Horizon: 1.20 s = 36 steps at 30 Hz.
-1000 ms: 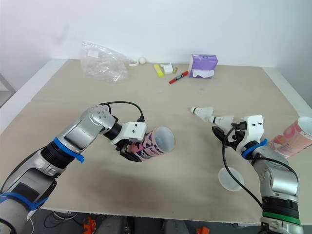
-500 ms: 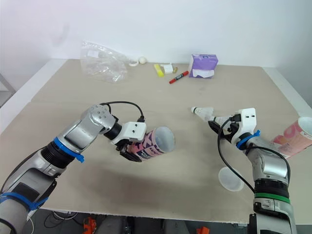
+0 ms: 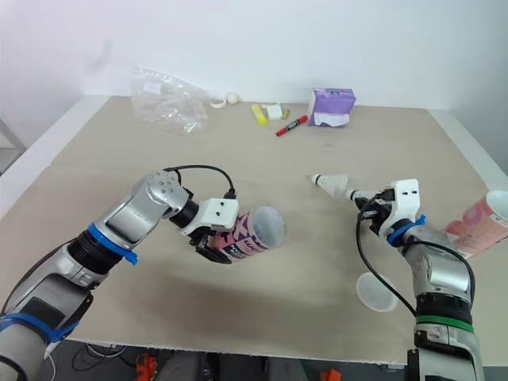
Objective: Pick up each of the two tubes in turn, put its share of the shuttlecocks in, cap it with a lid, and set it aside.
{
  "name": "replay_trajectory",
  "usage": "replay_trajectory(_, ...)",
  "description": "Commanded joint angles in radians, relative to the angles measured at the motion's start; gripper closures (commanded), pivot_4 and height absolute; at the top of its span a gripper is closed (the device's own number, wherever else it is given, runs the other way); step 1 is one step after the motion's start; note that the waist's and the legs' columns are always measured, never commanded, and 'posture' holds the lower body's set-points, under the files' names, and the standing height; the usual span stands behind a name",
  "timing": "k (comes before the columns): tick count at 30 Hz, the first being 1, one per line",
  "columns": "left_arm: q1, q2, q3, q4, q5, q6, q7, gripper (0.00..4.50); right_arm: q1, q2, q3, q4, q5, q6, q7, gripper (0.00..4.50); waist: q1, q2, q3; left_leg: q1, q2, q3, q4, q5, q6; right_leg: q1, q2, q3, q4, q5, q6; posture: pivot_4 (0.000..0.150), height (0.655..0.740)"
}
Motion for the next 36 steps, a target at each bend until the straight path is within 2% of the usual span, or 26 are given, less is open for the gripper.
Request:
replay_trajectory(1, 0.014, 0.004, -0.022, 0.041, 0.035, 0.004, 0.034, 1.14, 0.034, -0.07, -0.043, -0.226, 0.007, -0.005, 0.013, 4.45, -0.001, 0.0, 0.0, 0.0, 0.0, 0.0, 0.0, 0.0, 0.0, 0.0, 0.0, 0.001, 0.0, 0.0, 0.0, 0.15, 0.74)
replay_trajectory(7, 0.012, 0.006, -0.021, 0.052, 0.037, -0.008, 0.028, 1.14, 0.066, -0.257, -0.052, -0.606, 0.042, -0.047, 0.167, 4.45, -0.001, 0.002, 0.0, 0.0, -0.001, 0.0, 0.0, 0.0, 0.001, -0.001, 0.0, 0.001, 0.0, 0.0, 0.0, 0.15, 0.74)
replay_trajectory(10, 0.012, 0.007, -0.022, 0.056, 0.036, -0.011, 0.025, 1.14, 0.069, -0.34, -0.053, -0.752, 0.098, -0.086, 0.297, 4.45, 0.001, 0.001, 0.0, 0.0, -0.001, -0.003, 0.0, 0.0, 0.001, 0.0, 0.001, -0.001, 0.0, 0.0, 0.0, 0.15, 0.74)
replay_trajectory(14, 0.012, 0.004, -0.026, 0.066, 0.038, -0.016, 0.024, 1.14, 0.126, -0.415, -0.02, -0.906, 0.078, -0.165, 0.416, 4.45, 0.003, 0.001, 0.001, -0.001, -0.001, -0.003, 0.0, 0.0, 0.001, 0.0, 0.0, -0.001, -0.002, 0.0, 0.001, 0.15, 0.74)
replay_trajectory(20, 0.014, 0.001, -0.026, 0.062, 0.038, -0.01, 0.025, 1.14, 0.219, -0.418, -0.014, -0.963, 0.048, -0.223, 0.465, 4.45, 0.005, -0.003, 0.001, -0.002, -0.001, -0.002, 0.0, 0.0, 0.001, 0.0, -0.002, -0.001, -0.003, -0.001, 0.001, 0.15, 0.74)
replay_trajectory(27, 0.014, 0.0, -0.026, 0.061, 0.038, -0.008, 0.028, 1.14, 0.211, -0.389, 0.066, -0.971, 0.023, -0.265, 0.46, 4.45, 0.006, -0.003, 0.001, -0.002, -0.001, -0.004, 0.0, 0.0, 0.001, 0.0, -0.002, -0.003, -0.003, -0.001, 0.001, 0.15, 0.74)
replay_trajectory(28, 0.014, 0.0, -0.026, 0.061, 0.038, -0.008, 0.028, 1.14, 0.209, -0.386, 0.072, -0.97, 0.024, -0.268, 0.46, 3.81, 0.006, -0.003, 0.001, -0.002, -0.001, -0.003, 0.0, 0.0, 0.001, -0.001, -0.002, -0.003, -0.003, -0.001, 0.001, 0.15, 0.74)
replay_trajectory(30, 0.015, 0.0, -0.026, 0.06, 0.038, -0.007, 0.03, 1.14, 0.209, -0.386, 0.085, -0.973, 0.034, -0.263, 0.464, 3.09, 0.006, -0.003, 0.001, -0.002, -0.001, -0.003, 0.0, 0.0, 0.001, -0.001, -0.002, -0.003, -0.003, -0.001, 0.001, 0.15, 0.74)
replay_trajectory(31, 0.015, 0.0, -0.026, 0.06, 0.038, -0.006, 0.031, 1.14, 0.206, -0.385, 0.09, -0.973, 0.037, -0.259, 0.463, 2.43, 0.006, -0.003, 0.001, -0.003, -0.001, -0.003, 0.0, 0.0, 0.001, -0.001, -0.002, -0.003, -0.003, -0.001, 0.001, 0.15, 0.74)
replay_trajectory(32, 0.016, 0.0, -0.026, 0.058, 0.038, -0.004, 0.032, 1.14, 0.203, -0.385, 0.096, -0.973, 0.039, -0.256, 0.464, 2.24, 0.006, -0.003, 0.001, -0.003, -0.001, -0.003, 0.0, 0.0, 0.001, -0.001, -0.002, -0.003, -0.003, -0.001, 0.001, 0.15, 0.74)
replay_trajectory(33, 0.018, 0.001, -0.026, 0.056, 0.037, -0.003, 0.032, 1.14, 0.195, -0.382, 0.101, -0.974, 0.038, -0.257, 0.46, 1.49, 0.006, -0.003, 0.001, -0.003, -0.001, -0.003, 0.0, 0.0, 0.001, -0.001, -0.002, -0.003, -0.003, -0.001, 0.001, 0.15, 0.74)
replay_trajectory(35, 0.021, 0.002, -0.026, 0.051, 0.037, 0.0, 0.033, 1.14, 0.176, -0.37, 0.104, -0.98, 0.065, -0.225, 0.439, 0.73, 0.006, -0.003, 0.001, -0.003, -0.001, -0.003, 0.0, 0.0, 0.001, -0.001, -0.002, -0.004, -0.003, -0.001, 0.001, 0.15, 0.74)
replay_trajectory(36, 0.021, 0.003, -0.026, 0.05, 0.037, 0.001, 0.033, 1.14, 0.166, -0.359, 0.097, -0.981, 0.085, -0.198, 0.417, 0.62, 0.006, -0.003, 0.001, -0.003, -0.001, -0.004, 0.0, 0.0, 0.001, -0.001, -0.002, -0.004, -0.003, -0.001, 0.001, 0.15, 0.74)
